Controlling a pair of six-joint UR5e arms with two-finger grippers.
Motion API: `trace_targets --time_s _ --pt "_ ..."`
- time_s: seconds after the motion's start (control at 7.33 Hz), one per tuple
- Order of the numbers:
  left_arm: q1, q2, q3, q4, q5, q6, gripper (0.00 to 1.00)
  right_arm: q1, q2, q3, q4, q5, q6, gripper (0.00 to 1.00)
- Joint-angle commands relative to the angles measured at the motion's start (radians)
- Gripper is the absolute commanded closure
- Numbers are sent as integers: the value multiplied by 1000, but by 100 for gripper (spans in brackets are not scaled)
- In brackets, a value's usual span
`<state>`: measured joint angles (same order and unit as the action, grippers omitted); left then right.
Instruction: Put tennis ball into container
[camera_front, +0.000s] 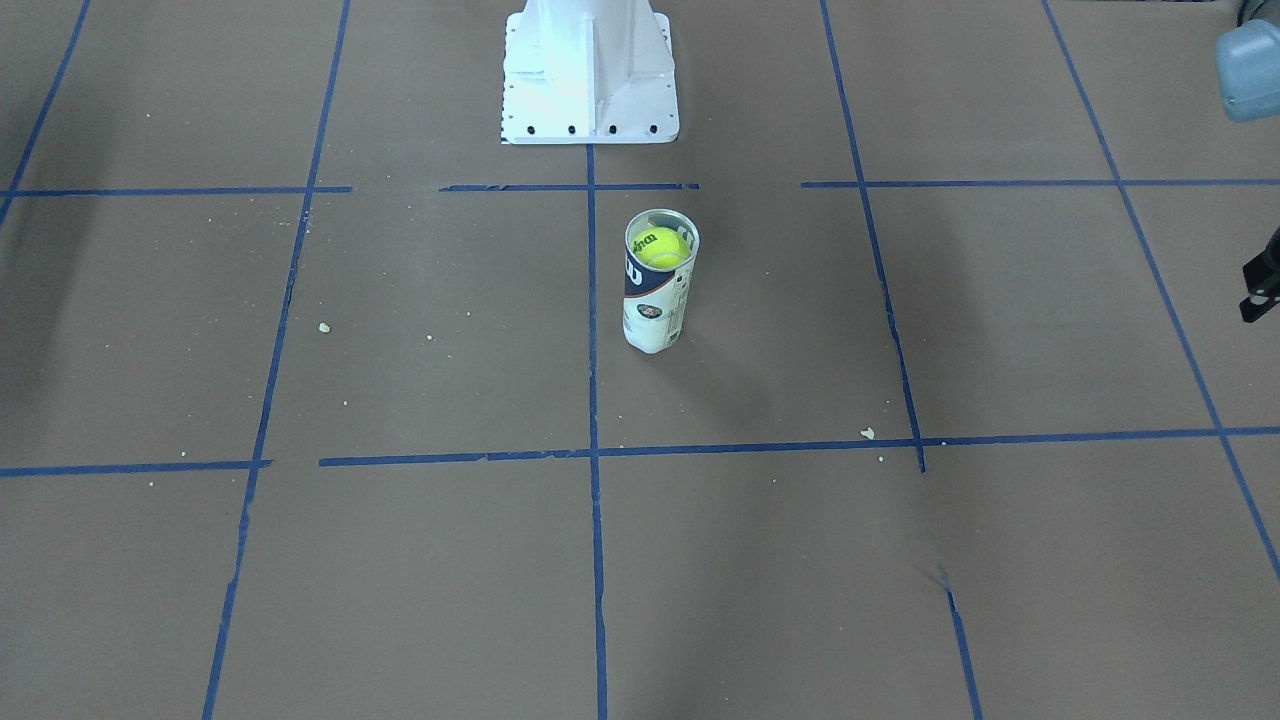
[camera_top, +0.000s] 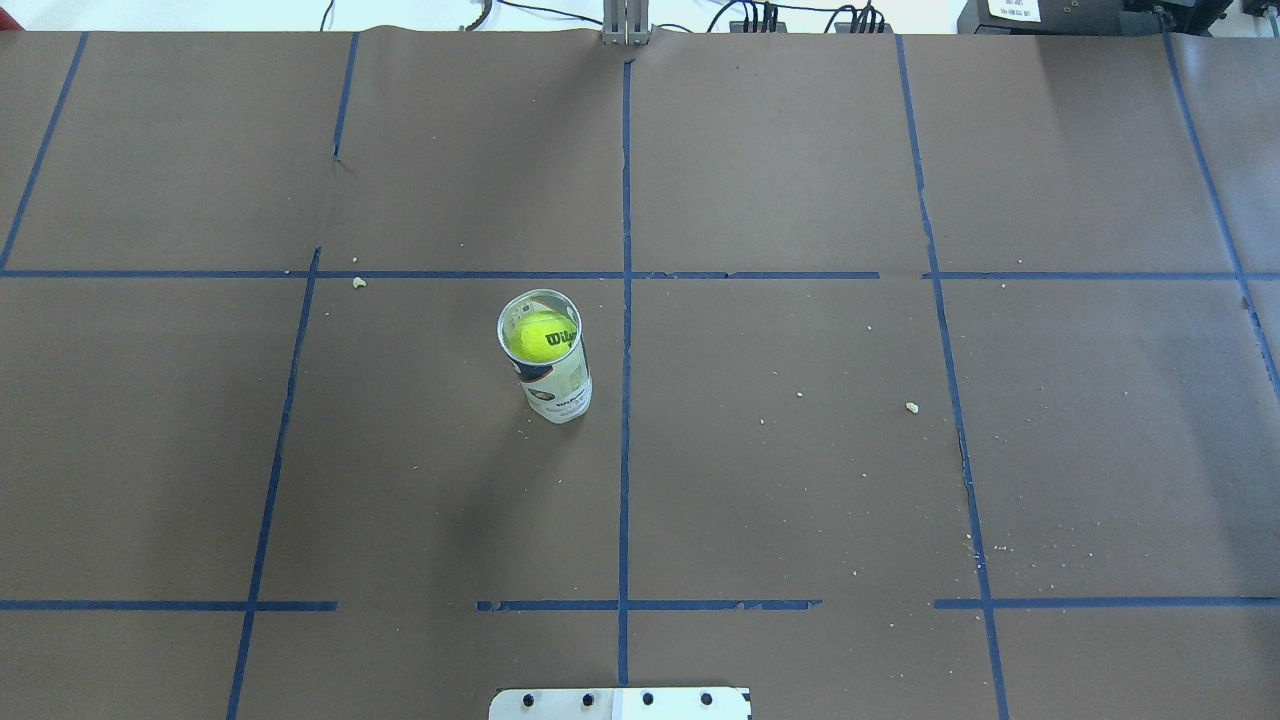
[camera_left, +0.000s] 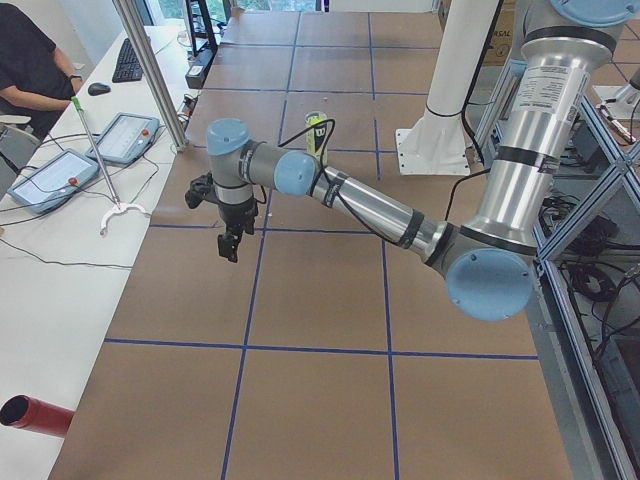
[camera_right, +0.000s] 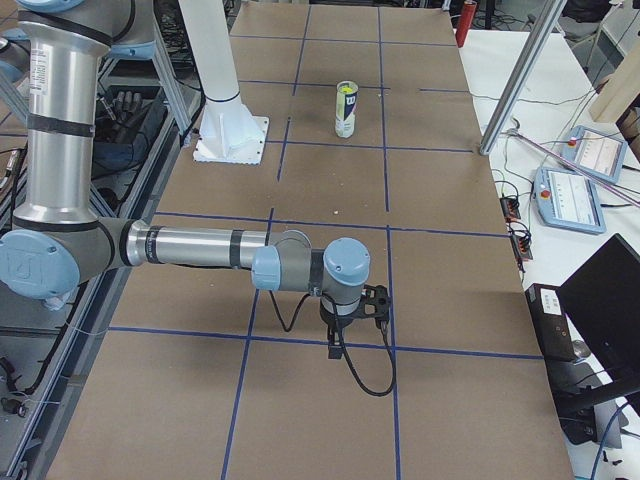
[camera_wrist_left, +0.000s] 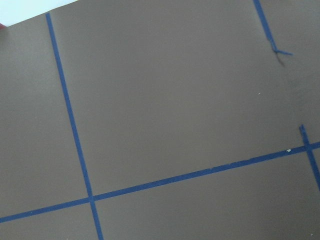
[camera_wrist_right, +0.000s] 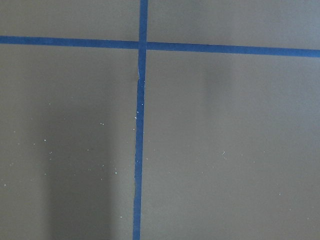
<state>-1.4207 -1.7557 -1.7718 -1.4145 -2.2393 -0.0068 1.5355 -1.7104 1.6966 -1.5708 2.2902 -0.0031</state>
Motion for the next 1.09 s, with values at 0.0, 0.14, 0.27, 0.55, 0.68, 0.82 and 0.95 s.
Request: trace_targets --time_s 0.0,0.14,0.27,0.55,0.68,0.82,0.95 --pt "-110 128 41 -55 -29 109 0 0 0 0 0 0 0 0" --pt "-172 131 130 -57 -46 123 0 0 0 -2 0 0 0 0" --pt "-178 184 167 -84 -92 161 0 0 0 0 0 0 0 0" --pt "-176 265 201 -234 -98 153 0 0 0 0 0 0 0 0" --pt "-175 259 219 -238 -98 131 0 0 0 0 0 0 0 0" --pt "-175 254 219 -238 -97 120 0 0 0 0 0 0 0 0" --pt "-175 254 213 -236 -97 119 0 0 0 0 0 0 0 0"
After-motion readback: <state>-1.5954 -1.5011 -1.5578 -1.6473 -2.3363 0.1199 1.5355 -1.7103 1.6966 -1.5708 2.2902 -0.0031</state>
